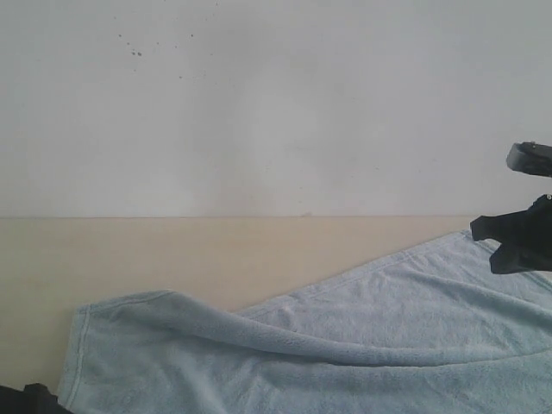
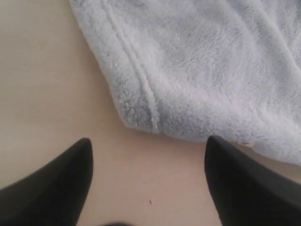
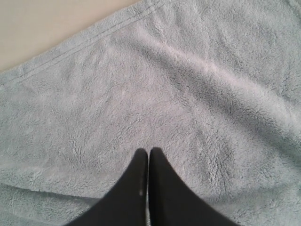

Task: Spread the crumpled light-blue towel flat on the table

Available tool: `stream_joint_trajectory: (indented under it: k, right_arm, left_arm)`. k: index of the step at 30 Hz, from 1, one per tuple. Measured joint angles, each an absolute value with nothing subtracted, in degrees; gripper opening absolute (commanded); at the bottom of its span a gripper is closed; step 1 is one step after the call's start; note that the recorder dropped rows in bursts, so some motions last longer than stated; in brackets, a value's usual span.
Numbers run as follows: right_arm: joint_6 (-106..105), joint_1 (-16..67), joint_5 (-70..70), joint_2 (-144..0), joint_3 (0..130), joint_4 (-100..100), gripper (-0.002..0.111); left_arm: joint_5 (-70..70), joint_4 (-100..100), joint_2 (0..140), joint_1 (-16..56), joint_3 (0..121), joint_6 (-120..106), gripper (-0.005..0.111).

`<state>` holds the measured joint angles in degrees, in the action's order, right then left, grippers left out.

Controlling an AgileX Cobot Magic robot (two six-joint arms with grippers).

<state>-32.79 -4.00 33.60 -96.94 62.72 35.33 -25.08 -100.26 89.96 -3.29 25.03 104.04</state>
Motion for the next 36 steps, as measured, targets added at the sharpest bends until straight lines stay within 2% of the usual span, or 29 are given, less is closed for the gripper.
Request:
stream_joint_trajectory:
  k: [7, 14, 18, 22, 27, 33, 34, 36]
  right_arm:
    - [-32.9, -4.0, 32.4, -96.9, 62.7, 35.5, 0.000]
    - [-33.0, -4.0, 32.3, -96.9, 62.7, 35.5, 0.000]
    - [-33.0, -4.0, 32.3, -96.9, 62.7, 35.5, 0.000]
    - [-33.0, -4.0, 32.3, -96.9, 62.7, 35.5, 0.000]
    - [-33.0, -4.0, 32.3, -96.9, 62.7, 35.5, 0.000]
    - [-33.0, -4.0, 32.2, -96.9, 62.7, 35.5, 0.000]
    - [-33.0, -4.0, 32.2, -96.9, 62.7, 35.5, 0.000]
    - [-33.0, -4.0, 32.2, -96.9, 62.7, 35.5, 0.000]
  left_arm:
    - [-26.4, -100.1, 93.7, -3.3, 27.1, 103.2, 0.064]
    - [-29.5, -88.7, 98.2, -3.3, 27.4, 92.2, 0.064]
    - [-30.7, -86.5, 98.9, -3.3, 27.4, 90.0, 0.059]
    - [-30.6, -84.6, 99.0, -3.3, 27.4, 88.0, 0.059]
    - [-30.6, -82.2, 99.0, -3.3, 27.4, 86.0, 0.037]
    - [-29.8, -80.5, 99.3, -0.5, 27.6, 84.3, 0.034]
    - [-29.2, -80.1, 99.7, 0.5, 27.9, 84.0, 0.029]
    - [-27.9, -79.7, 101.1, 2.1, 28.8, 84.0, 0.013]
